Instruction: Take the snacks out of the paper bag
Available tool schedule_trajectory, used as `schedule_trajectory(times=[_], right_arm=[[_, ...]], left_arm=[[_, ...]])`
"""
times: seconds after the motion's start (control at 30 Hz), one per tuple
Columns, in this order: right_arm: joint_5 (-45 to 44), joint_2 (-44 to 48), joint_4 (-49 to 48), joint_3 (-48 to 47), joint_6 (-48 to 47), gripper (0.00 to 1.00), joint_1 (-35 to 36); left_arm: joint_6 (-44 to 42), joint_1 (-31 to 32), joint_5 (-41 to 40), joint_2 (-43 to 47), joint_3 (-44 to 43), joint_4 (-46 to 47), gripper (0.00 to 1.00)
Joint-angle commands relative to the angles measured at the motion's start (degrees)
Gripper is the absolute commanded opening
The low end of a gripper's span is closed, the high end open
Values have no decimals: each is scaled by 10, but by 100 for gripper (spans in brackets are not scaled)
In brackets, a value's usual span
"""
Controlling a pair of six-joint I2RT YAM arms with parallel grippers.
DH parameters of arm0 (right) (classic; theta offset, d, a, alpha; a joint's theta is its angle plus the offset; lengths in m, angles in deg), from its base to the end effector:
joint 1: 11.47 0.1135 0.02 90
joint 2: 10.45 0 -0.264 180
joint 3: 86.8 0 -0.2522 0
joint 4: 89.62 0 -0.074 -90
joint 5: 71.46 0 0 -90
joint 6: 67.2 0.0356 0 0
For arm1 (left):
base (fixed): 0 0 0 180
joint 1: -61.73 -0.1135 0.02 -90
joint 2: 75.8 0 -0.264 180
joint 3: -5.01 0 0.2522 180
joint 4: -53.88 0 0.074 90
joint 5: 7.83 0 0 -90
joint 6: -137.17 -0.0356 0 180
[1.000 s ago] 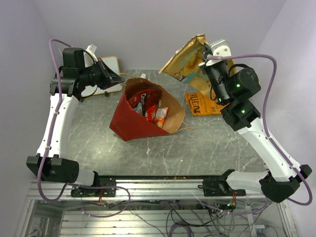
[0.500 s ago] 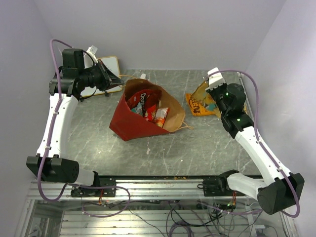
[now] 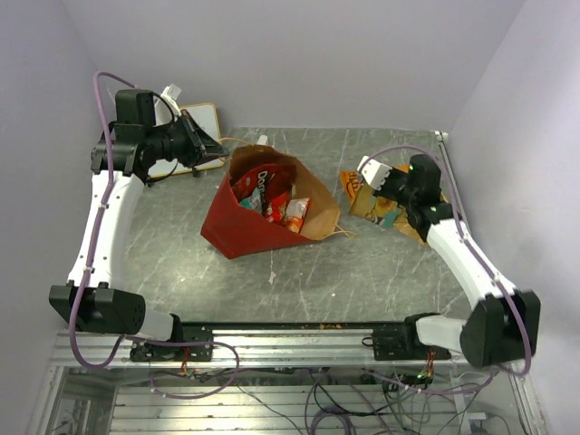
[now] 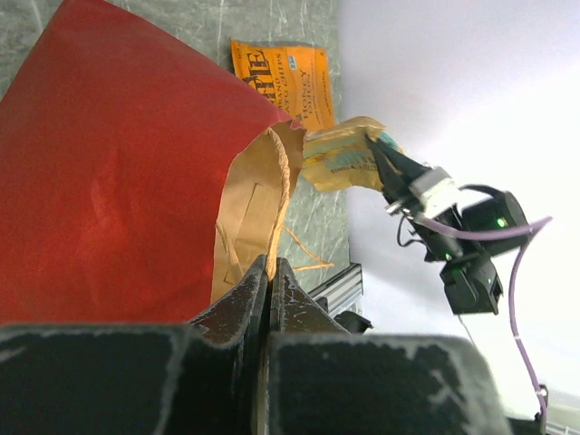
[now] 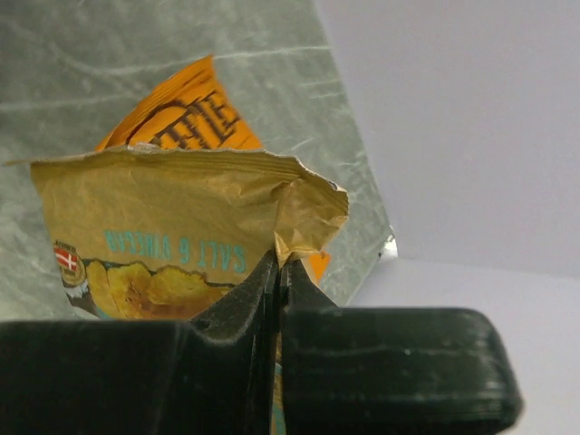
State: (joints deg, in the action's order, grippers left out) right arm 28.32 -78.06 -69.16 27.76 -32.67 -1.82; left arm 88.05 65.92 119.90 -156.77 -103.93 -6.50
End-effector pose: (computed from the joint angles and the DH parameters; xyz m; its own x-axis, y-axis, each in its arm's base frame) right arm 0.2673 0.0516 0.3061 0.0484 -0.8153 -0.5770 -0.4938 0.4827 -0.7234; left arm 0.2852 -0.0427 0.4378 -0.7792 -0.4619 -0.4237 0.0834 0.5935 -0.8005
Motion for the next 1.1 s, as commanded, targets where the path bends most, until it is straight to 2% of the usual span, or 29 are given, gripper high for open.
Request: schedule_trajectory(times=[0.0, 0.3, 0.43, 0.77, 1.07], right_arm=[[50, -91, 74, -73, -177, 0, -6], [45, -270, 25, -183, -231, 0, -5], [53, -329, 51, -225, -257, 0, -5], [84, -421, 78, -305, -290, 0, 2], [99, -531, -17, -331, -277, 0, 1]], left_arm=[[-9, -7, 15, -9, -15, -2, 7], [-9, -7, 8, -26, -19, -5, 7], [-7, -7, 4, -28, -13, -1, 7], [-2, -7, 0, -39, -12, 1, 7], [-10, -7, -12, -43, -6, -25, 7]])
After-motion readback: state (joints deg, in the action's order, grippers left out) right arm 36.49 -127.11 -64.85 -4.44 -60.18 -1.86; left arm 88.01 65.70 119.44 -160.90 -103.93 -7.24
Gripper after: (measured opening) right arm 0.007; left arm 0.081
